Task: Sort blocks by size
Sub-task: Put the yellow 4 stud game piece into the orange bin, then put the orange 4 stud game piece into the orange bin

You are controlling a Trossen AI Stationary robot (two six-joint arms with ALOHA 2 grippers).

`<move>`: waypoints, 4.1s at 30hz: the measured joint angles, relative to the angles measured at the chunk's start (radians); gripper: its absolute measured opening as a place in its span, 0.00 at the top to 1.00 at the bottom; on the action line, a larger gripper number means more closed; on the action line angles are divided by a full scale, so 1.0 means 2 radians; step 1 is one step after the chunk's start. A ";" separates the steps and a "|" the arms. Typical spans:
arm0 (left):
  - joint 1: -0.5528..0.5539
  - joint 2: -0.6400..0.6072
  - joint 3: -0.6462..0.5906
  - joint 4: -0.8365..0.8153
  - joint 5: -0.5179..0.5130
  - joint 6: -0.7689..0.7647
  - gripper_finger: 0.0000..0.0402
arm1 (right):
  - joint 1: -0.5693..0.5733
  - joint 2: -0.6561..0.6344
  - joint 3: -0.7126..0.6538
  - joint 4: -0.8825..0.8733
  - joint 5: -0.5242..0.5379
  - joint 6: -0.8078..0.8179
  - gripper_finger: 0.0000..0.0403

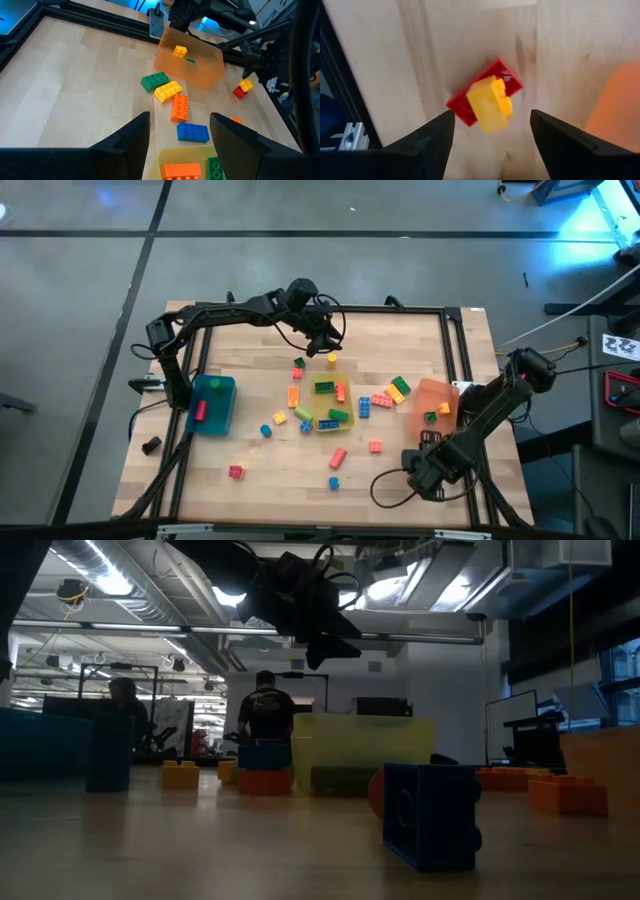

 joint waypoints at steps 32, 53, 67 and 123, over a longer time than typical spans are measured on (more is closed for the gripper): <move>0.000 0.000 0.000 0.000 0.000 0.000 0.52 | -0.015 0.038 0.001 -0.014 0.002 0.005 0.76; 0.037 -0.002 0.000 -0.001 -0.002 0.005 0.52 | -0.049 0.020 0.067 -0.309 0.168 -0.038 0.70; 0.084 -0.002 0.000 -0.240 -0.173 0.150 0.52 | -0.126 0.020 -0.029 -0.309 0.205 -0.078 0.61; -0.083 0.001 -0.135 -0.217 -0.305 0.095 0.52 | -0.165 0.020 -0.034 -0.288 0.203 -0.076 0.46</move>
